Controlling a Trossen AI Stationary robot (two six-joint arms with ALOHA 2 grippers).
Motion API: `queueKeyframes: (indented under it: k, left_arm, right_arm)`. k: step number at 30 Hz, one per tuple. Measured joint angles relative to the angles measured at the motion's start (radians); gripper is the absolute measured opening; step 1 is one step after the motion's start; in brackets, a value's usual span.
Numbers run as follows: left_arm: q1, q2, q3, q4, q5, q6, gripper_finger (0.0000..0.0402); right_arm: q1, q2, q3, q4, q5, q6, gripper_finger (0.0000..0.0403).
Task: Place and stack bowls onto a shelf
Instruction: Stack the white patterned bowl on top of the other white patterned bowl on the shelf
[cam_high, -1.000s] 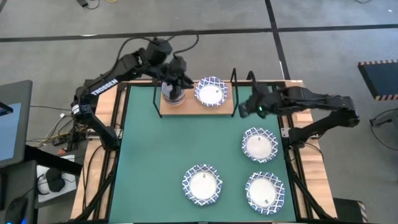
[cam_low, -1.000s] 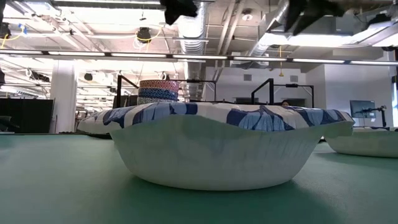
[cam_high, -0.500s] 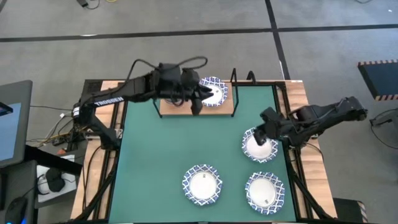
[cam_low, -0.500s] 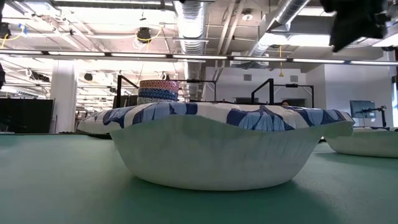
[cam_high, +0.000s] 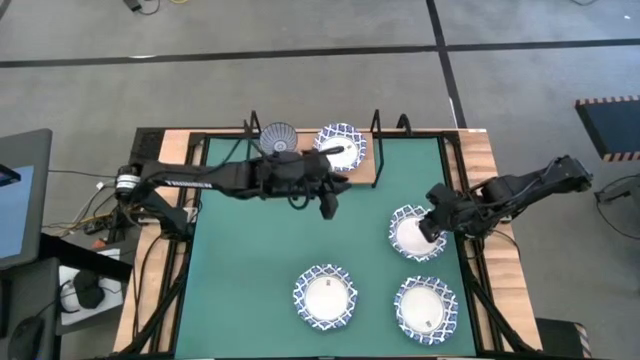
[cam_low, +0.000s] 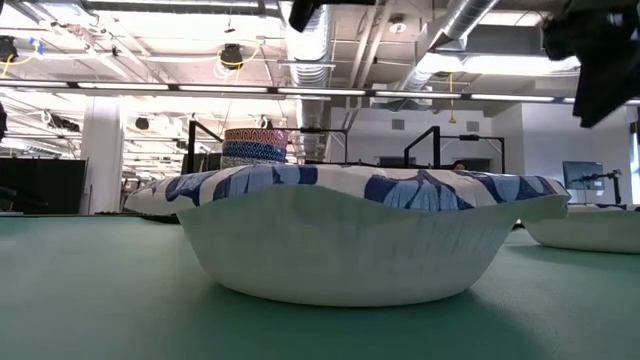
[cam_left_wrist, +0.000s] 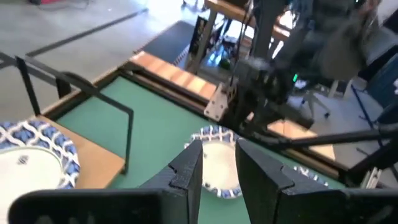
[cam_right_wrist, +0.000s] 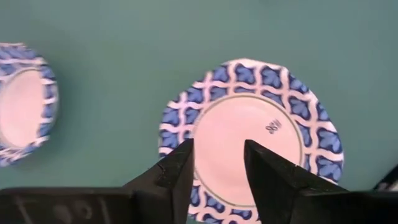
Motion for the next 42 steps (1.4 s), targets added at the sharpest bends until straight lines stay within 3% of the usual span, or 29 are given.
queueKeyframes:
  k: [8,17,21,28,32,37,42]
  left_arm:
    - [0.052,-0.113,0.001,-0.182,-0.058,0.048,0.0125]
    - [0.060,-0.147,-0.030,-0.259,-0.062,0.168,0.0142]
    - [0.070,-0.157,-0.076,-0.262,-0.005,0.184,0.0142]
    - [0.159,-0.339,-0.064,-0.240,0.043,0.279,0.0142]
    - [0.185,-0.408,-0.201,-0.176,0.054,0.247,0.0142]
    - [0.165,-0.452,-0.456,0.079,0.196,0.119,0.0142]
    - [0.159,-0.506,-0.500,0.063,0.206,0.070,0.0142]
  right_arm:
    - [0.001,0.006,-0.041,-0.013,-0.101,0.094,0.0219]
    - [0.008,0.027,-0.040,-0.017,-0.165,0.147,0.0209]
    - [0.004,0.054,-0.040,0.009,-0.168,0.183,0.0204]
    - [0.021,0.137,-0.039,0.010,-0.226,0.192,0.0204]
    - [0.023,0.186,-0.039,-0.003,-0.244,0.180,0.0205]
    - [0.009,0.265,-0.039,0.047,-0.261,0.172,0.0205]
    - [0.004,0.357,-0.039,0.108,-0.365,0.166,0.0205]
